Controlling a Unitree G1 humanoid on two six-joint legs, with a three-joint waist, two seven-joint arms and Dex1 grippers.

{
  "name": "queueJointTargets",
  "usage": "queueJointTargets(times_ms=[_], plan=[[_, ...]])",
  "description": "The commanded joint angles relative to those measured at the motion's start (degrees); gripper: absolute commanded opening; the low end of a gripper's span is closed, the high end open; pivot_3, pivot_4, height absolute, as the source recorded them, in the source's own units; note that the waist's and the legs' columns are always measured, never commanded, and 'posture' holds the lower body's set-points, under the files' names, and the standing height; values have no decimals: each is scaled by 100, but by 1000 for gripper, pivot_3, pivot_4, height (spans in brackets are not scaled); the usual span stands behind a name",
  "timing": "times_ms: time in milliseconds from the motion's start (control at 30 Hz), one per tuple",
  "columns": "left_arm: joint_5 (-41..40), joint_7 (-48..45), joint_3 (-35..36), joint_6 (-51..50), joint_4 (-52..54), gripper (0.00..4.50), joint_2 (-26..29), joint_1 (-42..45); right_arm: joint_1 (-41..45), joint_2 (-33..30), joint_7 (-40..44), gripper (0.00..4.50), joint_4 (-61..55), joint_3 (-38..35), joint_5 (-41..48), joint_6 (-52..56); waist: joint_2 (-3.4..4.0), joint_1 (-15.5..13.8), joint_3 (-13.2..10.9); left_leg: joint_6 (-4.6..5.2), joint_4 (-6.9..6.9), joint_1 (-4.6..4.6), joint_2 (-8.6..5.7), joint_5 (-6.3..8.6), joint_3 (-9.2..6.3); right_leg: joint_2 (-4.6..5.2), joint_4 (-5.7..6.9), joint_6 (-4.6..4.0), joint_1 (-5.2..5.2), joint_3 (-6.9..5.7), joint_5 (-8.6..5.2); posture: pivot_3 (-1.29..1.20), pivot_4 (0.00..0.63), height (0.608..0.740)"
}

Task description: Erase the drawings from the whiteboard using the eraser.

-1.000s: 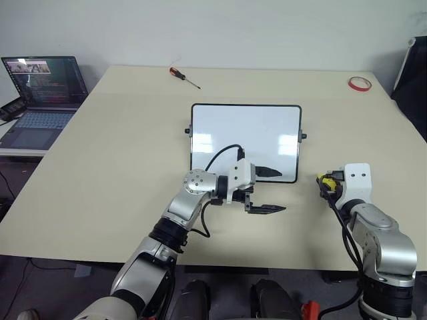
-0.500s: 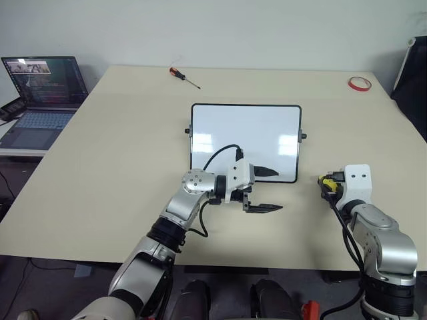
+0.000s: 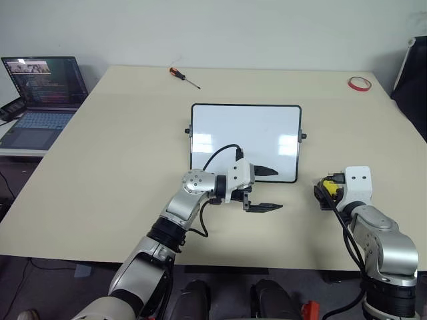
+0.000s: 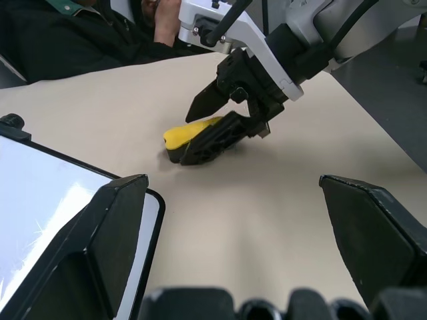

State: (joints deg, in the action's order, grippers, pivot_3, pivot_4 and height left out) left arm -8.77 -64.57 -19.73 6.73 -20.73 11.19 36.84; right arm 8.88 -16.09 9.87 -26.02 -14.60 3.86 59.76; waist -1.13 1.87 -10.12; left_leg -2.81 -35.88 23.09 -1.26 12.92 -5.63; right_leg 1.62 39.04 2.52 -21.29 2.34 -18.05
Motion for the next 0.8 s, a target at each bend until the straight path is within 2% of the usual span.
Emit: queueJointTargets(times_ms=[33, 300, 433, 533, 700, 800], plan=[[-19, -3, 81, 65, 175, 4500, 1, 107, 26, -92, -49, 4456, -112, -95, 33, -120, 0, 0, 0, 0, 0, 0, 0, 0, 0, 0, 0, 0, 0, 0, 0, 0, 150, 740], [-174, 378, 396, -489, 950, 4500, 288, -231, 121, -1, -163, 4456, -672, -115, 120, 12, 2, 15, 1, 0, 0, 0, 2, 0, 1, 0, 2, 0, -2, 3, 0, 0, 150, 740], [-286, 1355, 1035, -1433, 2063, 4500, 483, -626, 193, 1, -310, 4456, -1264, -201, 76, -108, 2, 18, 1, 0, -1, -1, 4, 0, -3, 0, 4, 0, -1, 2, 0, 0, 150, 740], [-201, 2090, 1367, -1773, 2587, 4500, 471, -916, 77, 67, -393, 4456, -1460, -232, 51, -419, 2, -6, 1, 0, -4, -1, 4, 0, -6, 1, 3, 0, 2, -1, 0, 0, 150, 740], [271, 3576, 1977, -1751, 3071, 4500, 336, -1592, -397, 254, -564, 4456, -1480, -327, -56, -1508, 1, -13, 2, 0, -4, -5, 2, 0, -5, 3, 1, 0, 8, -1, 0, 0, 150, 740], [487, 4161, 2140, -1710, 3274, 4500, 282, -1940, -666, 276, -575, 4456, -1407, -369, -104, -2167, 1, -6, 2, 0, -3, -7, 3, 0, -1, 3, 3, 0, 7, 2, 0, 0, 150, 740]])
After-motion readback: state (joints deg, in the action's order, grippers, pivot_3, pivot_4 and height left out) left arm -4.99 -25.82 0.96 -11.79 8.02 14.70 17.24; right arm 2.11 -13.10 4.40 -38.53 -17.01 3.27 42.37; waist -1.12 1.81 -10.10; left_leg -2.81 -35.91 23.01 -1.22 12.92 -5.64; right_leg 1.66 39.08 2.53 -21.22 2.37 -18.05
